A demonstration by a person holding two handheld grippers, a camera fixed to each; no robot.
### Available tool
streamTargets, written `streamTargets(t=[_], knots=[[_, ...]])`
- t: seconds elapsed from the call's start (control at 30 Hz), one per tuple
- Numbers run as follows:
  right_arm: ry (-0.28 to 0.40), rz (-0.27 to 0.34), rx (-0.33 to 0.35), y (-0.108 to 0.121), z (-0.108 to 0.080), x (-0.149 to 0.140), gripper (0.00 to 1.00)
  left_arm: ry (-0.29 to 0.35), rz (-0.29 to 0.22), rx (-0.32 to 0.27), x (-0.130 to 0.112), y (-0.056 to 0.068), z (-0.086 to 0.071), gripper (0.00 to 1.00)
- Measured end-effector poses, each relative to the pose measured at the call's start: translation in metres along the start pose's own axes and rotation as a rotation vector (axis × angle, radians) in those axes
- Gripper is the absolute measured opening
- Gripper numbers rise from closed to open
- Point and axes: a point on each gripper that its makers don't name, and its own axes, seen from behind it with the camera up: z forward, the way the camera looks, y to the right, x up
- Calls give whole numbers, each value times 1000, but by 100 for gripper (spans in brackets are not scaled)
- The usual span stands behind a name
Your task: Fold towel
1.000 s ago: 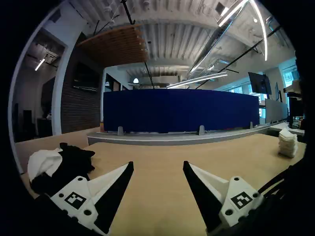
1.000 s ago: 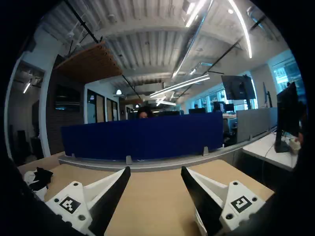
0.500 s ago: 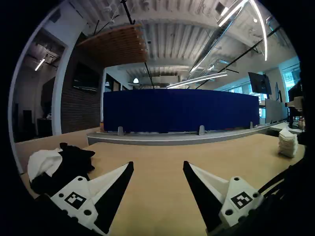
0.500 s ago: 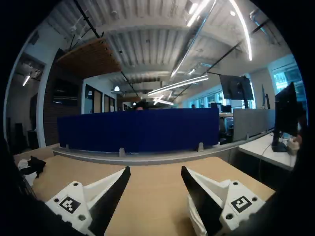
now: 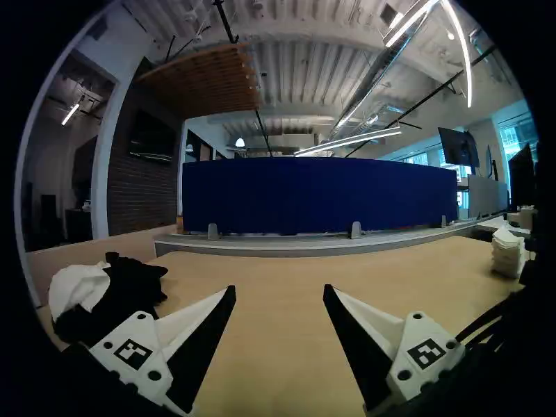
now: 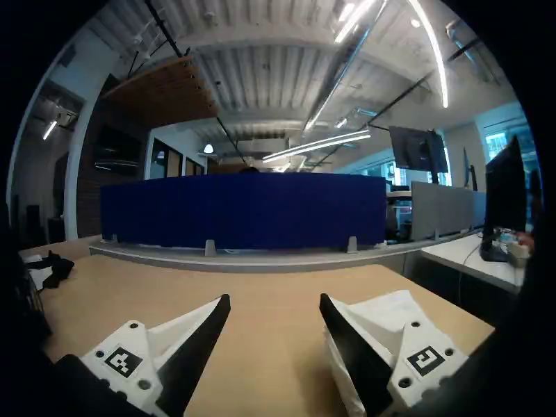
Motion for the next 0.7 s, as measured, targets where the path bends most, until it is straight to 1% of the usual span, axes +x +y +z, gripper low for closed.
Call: streamTargets(t=[0.2, 0.7], knots=[[-17, 18, 5, 2, 5, -22, 100, 0, 0, 0, 0, 0, 0, 93], [-14, 44, 10, -6, 7, -32, 100, 0, 0, 0, 0, -1, 1, 93]])
